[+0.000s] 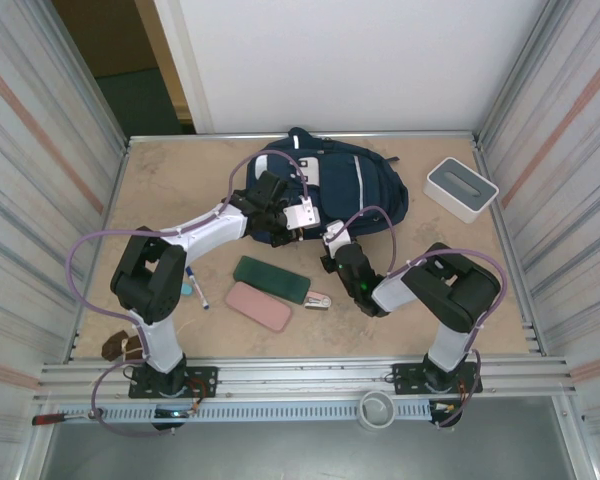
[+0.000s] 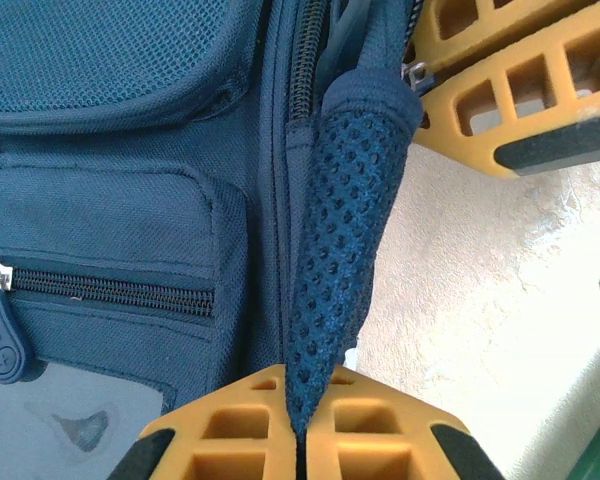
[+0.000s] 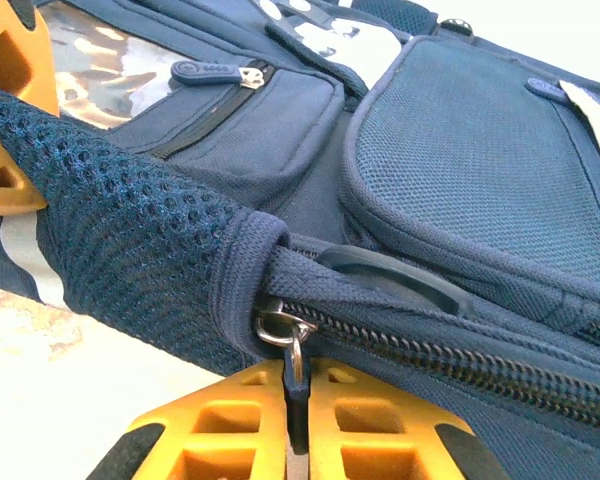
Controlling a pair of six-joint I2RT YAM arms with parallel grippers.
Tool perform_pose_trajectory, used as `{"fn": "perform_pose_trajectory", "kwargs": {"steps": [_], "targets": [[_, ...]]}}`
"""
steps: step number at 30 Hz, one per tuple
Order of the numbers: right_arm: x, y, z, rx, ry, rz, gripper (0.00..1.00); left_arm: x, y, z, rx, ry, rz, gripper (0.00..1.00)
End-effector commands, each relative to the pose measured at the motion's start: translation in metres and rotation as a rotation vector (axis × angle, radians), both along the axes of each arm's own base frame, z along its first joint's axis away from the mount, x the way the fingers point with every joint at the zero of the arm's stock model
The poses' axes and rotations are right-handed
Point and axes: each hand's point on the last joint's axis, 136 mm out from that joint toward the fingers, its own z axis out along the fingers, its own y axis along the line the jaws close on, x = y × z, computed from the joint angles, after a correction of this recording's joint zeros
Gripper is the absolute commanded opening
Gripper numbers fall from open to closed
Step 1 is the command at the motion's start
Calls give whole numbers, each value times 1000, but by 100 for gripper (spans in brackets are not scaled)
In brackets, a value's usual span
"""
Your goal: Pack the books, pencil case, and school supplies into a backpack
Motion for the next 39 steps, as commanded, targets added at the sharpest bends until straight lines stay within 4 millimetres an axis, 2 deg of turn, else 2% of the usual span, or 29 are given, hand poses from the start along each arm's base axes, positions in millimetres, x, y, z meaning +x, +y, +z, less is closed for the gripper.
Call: {"fn": "perform_pose_trajectory", "kwargs": {"steps": [1, 5, 11, 16, 20, 23, 28, 29, 33, 36, 39], "targets": [[-2, -18, 3, -7, 5, -60, 5, 10, -3, 30, -65, -88, -14, 0], [-7, -29, 1, -2, 24, -79, 0, 14, 3, 29, -56, -98, 1, 0], [-12, -49, 1, 14, 61, -121, 0, 19, 11, 26, -42, -120, 18, 0], [-11, -84, -6, 62, 154, -230, 0, 27, 26, 26, -20, -147, 56, 0], [-14, -103, -6, 141, 212, -269, 0, 37, 42, 22, 9, -169, 94, 0], [-16, -98, 0, 190, 233, -243, 0, 41, 49, 17, 34, -181, 105, 0], [-16, -75, 15, 287, 255, -143, 0, 29, 32, 20, -11, -147, 48, 1], [-16, -70, 18, 298, 258, -124, 0, 26, 27, 22, -20, -149, 34, 6], [-16, -59, 28, 339, 271, -77, 0, 10, 5, 32, -58, -174, -24, 36], [-16, -53, 36, 368, 277, -53, 0, -4, -17, 39, -87, -209, -87, 48], [-16, -48, 44, 401, 277, -38, 0, -16, -39, 39, -104, -238, -149, 54]]}}
